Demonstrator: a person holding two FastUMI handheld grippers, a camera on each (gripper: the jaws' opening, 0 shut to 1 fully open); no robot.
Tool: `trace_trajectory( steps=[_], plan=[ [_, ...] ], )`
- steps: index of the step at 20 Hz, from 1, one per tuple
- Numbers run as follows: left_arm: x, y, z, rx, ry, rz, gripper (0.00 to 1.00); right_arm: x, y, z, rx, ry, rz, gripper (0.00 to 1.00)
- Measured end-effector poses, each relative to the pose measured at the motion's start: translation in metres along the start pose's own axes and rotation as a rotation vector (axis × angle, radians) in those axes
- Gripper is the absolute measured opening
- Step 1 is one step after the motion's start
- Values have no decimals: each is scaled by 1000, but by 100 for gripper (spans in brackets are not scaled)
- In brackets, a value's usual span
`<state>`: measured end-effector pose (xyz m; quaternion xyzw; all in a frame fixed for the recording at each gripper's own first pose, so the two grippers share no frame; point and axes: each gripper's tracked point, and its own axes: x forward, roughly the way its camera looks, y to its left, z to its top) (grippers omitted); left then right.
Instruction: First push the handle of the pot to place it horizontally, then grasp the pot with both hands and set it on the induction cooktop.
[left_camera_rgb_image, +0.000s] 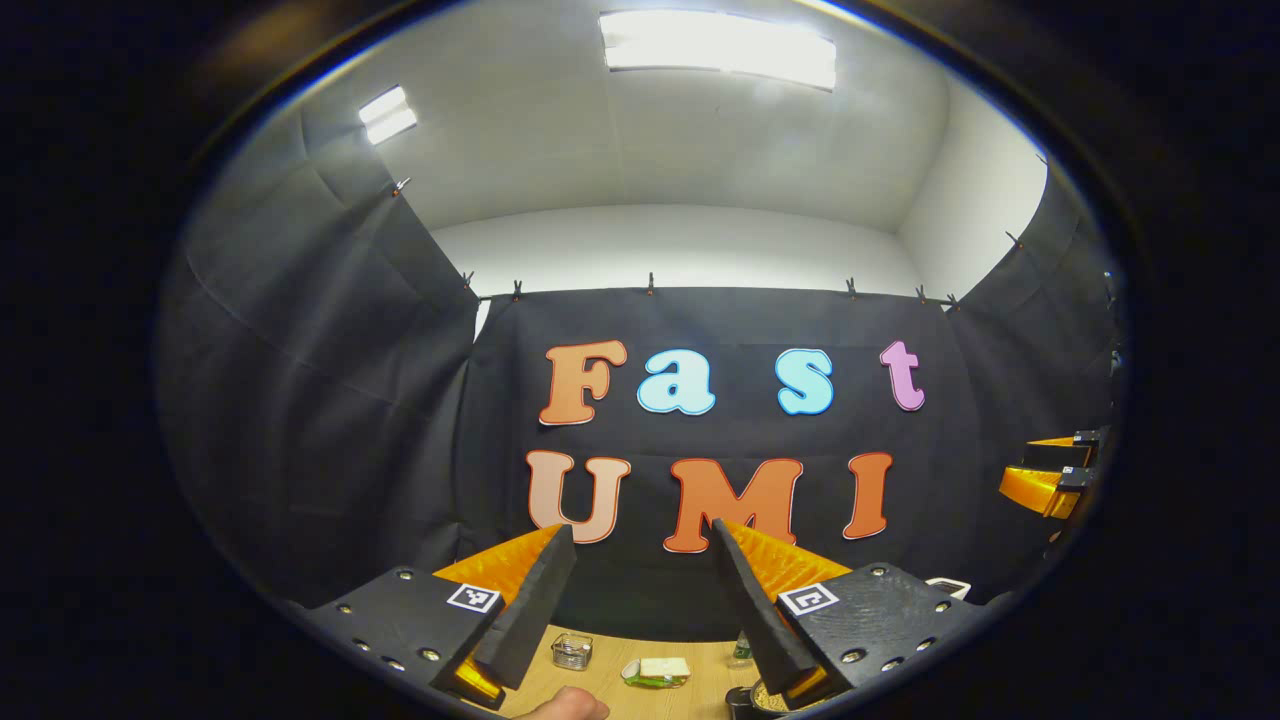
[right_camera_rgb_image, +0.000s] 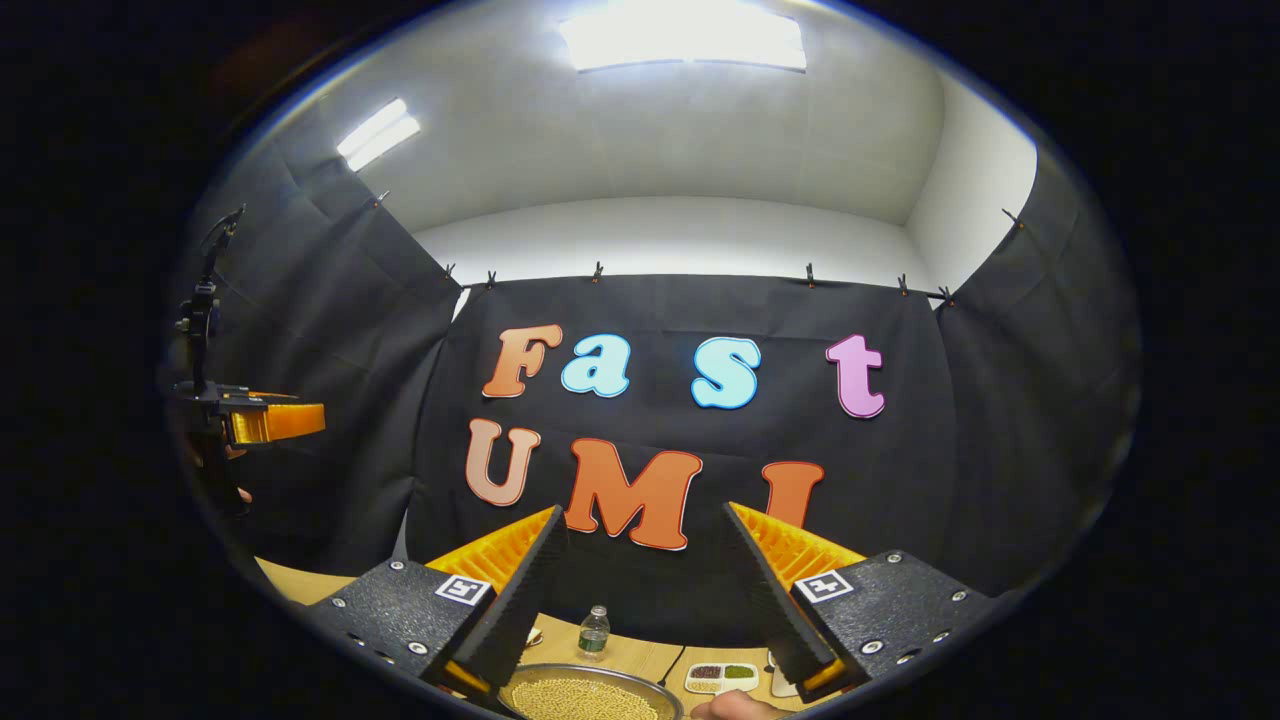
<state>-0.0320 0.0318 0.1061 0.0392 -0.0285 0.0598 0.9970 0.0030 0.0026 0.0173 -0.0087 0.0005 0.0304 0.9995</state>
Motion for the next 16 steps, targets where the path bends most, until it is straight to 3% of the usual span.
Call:
trace_trajectory(
  steps=[16],
  plan=[
    [-2, -29, -8, 10, 22, -48, 86, -8, -7, 3, 23, -24, 12, 95]
  ],
)
